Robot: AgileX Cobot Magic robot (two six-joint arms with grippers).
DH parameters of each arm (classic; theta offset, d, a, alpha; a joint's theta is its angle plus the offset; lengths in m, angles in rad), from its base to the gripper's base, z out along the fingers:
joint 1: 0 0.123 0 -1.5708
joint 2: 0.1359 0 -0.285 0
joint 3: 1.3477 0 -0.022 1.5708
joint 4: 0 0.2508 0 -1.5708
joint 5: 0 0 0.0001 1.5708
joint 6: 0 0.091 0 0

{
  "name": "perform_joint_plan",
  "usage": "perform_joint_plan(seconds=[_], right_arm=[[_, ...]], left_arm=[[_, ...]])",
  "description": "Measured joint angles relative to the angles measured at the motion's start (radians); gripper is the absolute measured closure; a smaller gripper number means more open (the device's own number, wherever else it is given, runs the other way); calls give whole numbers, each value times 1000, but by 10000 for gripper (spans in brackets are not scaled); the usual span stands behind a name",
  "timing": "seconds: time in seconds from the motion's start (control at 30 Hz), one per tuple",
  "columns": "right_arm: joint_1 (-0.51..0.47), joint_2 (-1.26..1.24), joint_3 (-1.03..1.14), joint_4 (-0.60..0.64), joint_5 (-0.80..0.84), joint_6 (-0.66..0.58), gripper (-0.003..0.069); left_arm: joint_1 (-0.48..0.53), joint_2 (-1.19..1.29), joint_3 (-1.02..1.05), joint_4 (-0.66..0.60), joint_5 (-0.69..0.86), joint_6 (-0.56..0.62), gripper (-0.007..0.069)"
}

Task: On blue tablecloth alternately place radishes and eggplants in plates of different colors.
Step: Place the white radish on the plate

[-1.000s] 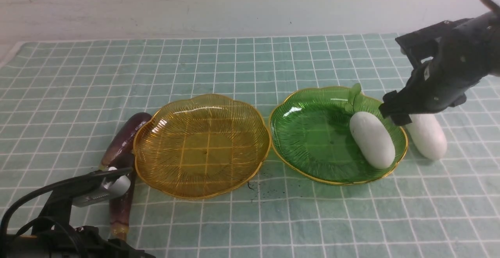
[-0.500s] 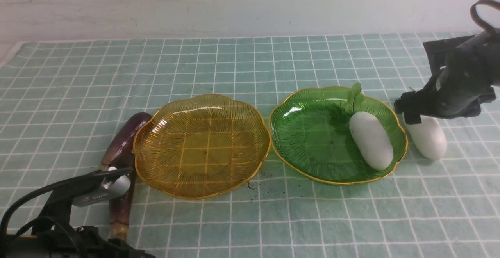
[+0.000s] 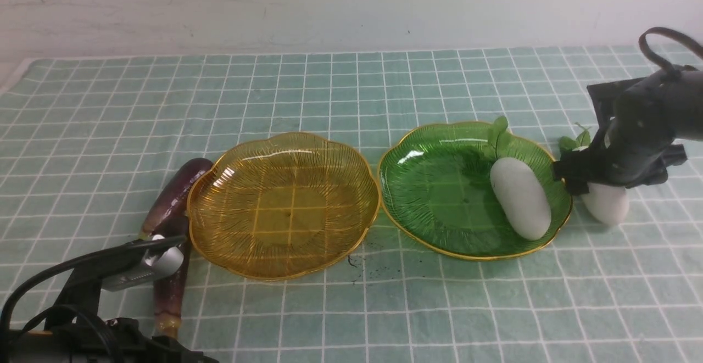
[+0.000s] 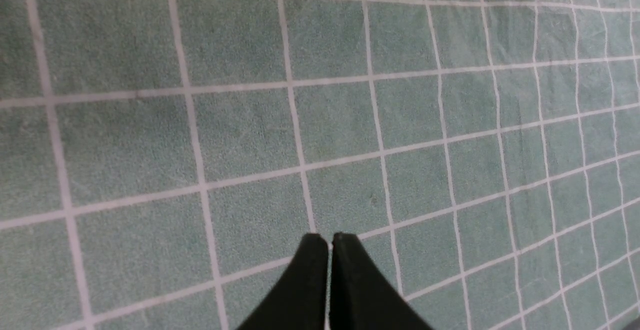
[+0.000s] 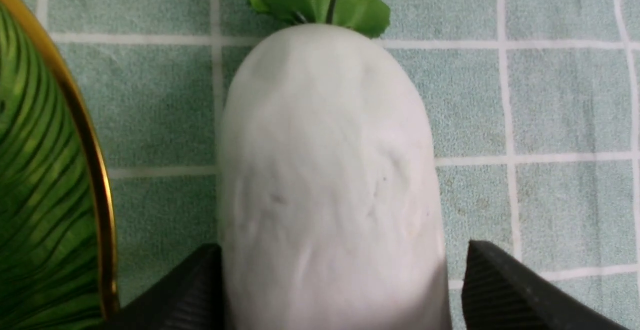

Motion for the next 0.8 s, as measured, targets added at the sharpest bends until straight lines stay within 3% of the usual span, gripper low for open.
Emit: perform_joint_plan(seconds=[0.3, 0.8], right_arm=[[0, 2, -3, -23, 54, 0, 179], [0, -59, -74, -64, 296, 0, 179]], left_arm=[[0, 0, 0, 0, 0, 0, 631], [0, 0, 0, 0, -1, 0, 631]])
